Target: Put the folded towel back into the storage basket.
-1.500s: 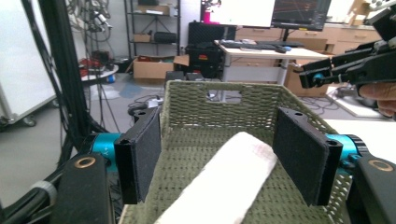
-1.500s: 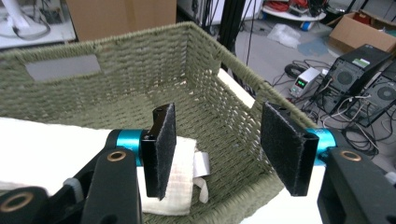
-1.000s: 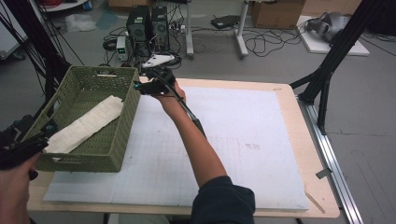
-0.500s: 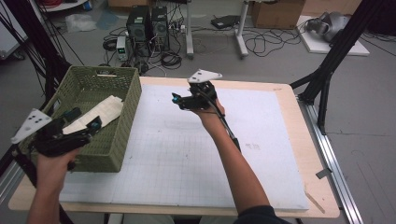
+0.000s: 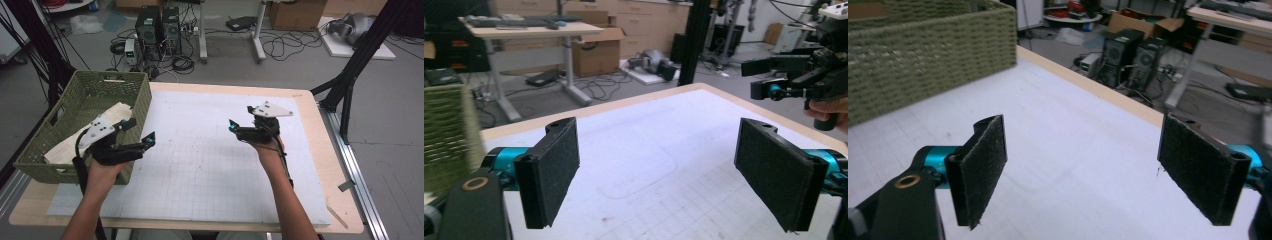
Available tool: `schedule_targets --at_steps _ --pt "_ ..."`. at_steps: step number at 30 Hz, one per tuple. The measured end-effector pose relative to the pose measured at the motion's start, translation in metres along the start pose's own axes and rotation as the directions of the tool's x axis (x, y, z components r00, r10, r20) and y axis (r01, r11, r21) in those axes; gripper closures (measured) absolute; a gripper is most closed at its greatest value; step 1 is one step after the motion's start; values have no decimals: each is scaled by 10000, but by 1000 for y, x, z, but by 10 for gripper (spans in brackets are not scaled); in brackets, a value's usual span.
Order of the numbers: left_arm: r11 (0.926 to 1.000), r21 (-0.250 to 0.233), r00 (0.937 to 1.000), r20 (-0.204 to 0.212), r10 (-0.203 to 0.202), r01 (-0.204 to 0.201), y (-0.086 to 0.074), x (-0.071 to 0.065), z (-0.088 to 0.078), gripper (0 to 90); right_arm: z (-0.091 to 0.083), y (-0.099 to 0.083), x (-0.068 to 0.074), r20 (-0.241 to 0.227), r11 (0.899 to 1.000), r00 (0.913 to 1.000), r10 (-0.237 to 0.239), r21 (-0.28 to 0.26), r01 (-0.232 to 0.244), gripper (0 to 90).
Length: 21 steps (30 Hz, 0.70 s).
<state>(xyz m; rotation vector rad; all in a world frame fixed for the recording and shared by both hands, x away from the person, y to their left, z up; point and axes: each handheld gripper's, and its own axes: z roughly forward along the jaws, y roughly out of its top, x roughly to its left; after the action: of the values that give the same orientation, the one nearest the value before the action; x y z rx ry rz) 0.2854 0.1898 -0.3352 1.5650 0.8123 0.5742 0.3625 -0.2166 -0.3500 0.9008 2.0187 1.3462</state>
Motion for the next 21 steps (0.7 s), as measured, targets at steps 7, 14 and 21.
schedule_targets --at_steps 7,14,21 --pt "9999 2 9983 578 -122 122 -11 -18 27 188 -45 -35 -14 607 9986 9970 479 214 -493 111" --pt "9991 412 9953 970 32 -73 -28 -30 52 190 -80 -70 -20 921 9976 9939 614 260 -640 111" --pt "9968 681 9933 1102 336 -413 -41 -39 66 191 -96 -96 -26 1132 9940 9889 965 403 -1016 111"
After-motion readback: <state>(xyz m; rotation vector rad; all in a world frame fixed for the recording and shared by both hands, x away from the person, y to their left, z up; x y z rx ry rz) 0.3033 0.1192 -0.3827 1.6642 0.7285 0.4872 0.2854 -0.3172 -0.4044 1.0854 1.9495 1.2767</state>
